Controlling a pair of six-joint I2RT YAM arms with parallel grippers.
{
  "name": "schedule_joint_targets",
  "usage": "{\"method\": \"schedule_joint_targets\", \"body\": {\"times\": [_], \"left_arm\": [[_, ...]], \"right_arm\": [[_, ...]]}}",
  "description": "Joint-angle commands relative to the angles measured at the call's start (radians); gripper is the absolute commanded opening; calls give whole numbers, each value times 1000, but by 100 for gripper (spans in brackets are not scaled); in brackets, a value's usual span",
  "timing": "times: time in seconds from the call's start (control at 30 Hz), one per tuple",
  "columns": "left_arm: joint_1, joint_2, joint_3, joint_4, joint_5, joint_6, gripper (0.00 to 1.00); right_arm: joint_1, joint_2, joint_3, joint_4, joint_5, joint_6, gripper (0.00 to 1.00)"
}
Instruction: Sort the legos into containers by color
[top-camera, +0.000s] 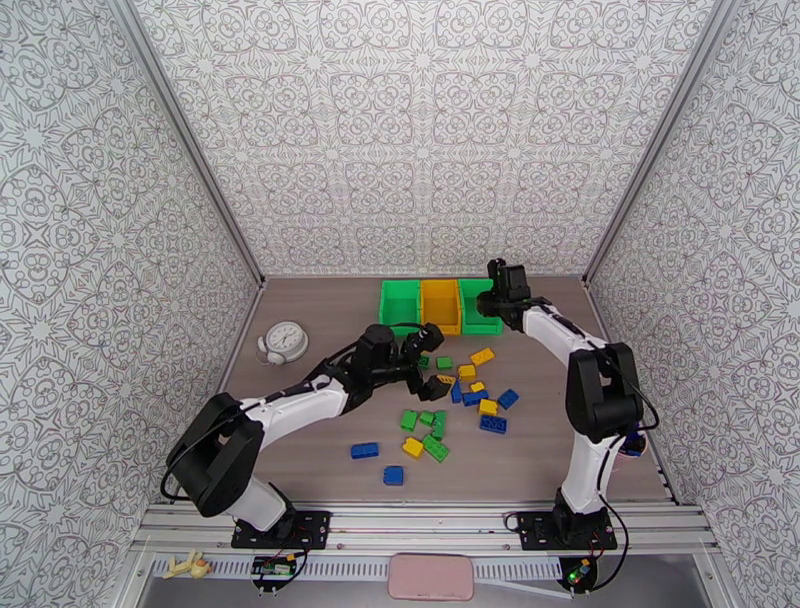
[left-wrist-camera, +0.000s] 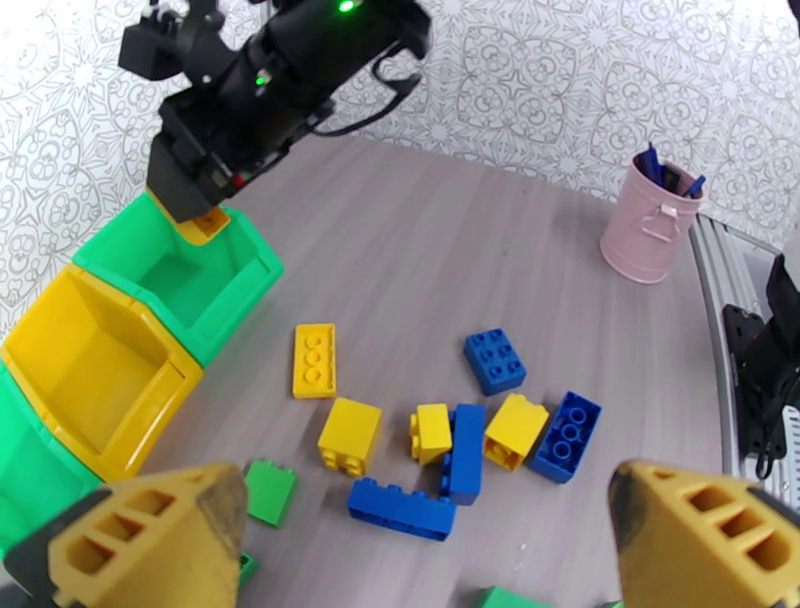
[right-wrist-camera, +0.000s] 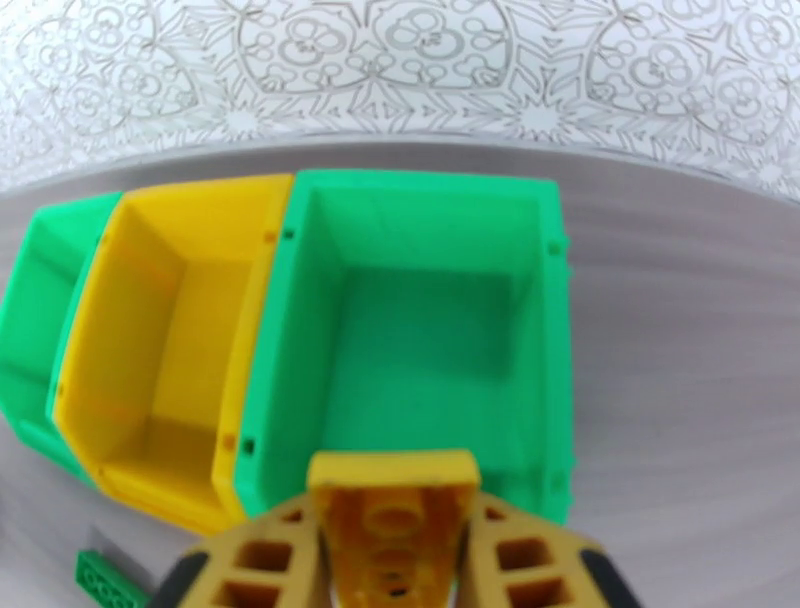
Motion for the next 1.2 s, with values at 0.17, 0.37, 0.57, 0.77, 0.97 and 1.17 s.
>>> {"method": "schedule_joint_targets", "body": {"times": [0.17,0.37,0.57,0.77,0.97,1.17], "left_arm": [[-6,-42,-23,0,-45,-10,100],[-2,-42,-22,0,-59,-12,100],[0,-39,-15,1,-125,-32,100],[-7,-35,35,-111,-381,-108,100],[-7,8,127,-275,-554,-211,100],[-22,118,346,-649,-705,-396,100]], "right_arm": [[-5,150,167,12,-24,15,27],[-5,164,166,7,-28,7,36],[-5,111,141,7,-49,-14,55],[-5,10,76,10,-69,-37,78],[-5,-156,-89,34,-116,-75,86],[-5,-340,-260,29,-145,-106,90]]}}
